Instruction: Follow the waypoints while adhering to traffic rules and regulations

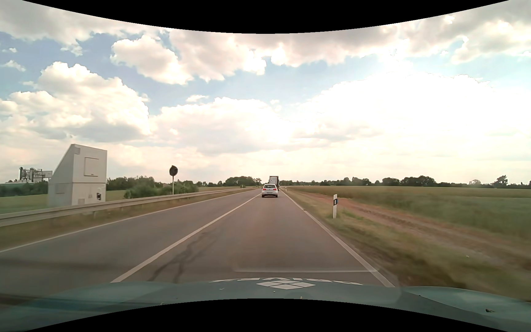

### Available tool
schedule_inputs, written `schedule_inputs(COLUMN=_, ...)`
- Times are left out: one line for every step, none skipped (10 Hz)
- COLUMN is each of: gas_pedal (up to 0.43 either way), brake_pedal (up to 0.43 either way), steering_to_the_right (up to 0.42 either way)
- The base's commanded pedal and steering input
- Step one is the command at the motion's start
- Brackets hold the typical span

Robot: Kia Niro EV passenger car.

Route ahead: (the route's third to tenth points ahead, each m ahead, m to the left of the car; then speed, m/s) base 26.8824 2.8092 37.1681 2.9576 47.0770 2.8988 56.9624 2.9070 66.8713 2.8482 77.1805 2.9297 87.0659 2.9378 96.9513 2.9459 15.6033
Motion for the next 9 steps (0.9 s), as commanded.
schedule_inputs(gas_pedal=0.240, brake_pedal=0.000, steering_to_the_right=-0.003)
schedule_inputs(gas_pedal=0.240, brake_pedal=0.000, steering_to_the_right=-0.003)
schedule_inputs(gas_pedal=0.240, brake_pedal=0.000, steering_to_the_right=-0.003)
schedule_inputs(gas_pedal=0.240, brake_pedal=0.000, steering_to_the_right=-0.003)
schedule_inputs(gas_pedal=0.240, brake_pedal=0.000, steering_to_the_right=-0.003)
schedule_inputs(gas_pedal=0.240, brake_pedal=0.000, steering_to_the_right=-0.003)
schedule_inputs(gas_pedal=0.240, brake_pedal=0.000, steering_to_the_right=-0.003)
schedule_inputs(gas_pedal=0.240, brake_pedal=0.000, steering_to_the_right=-0.003)
schedule_inputs(gas_pedal=0.240, brake_pedal=0.000, steering_to_the_right=-0.003)
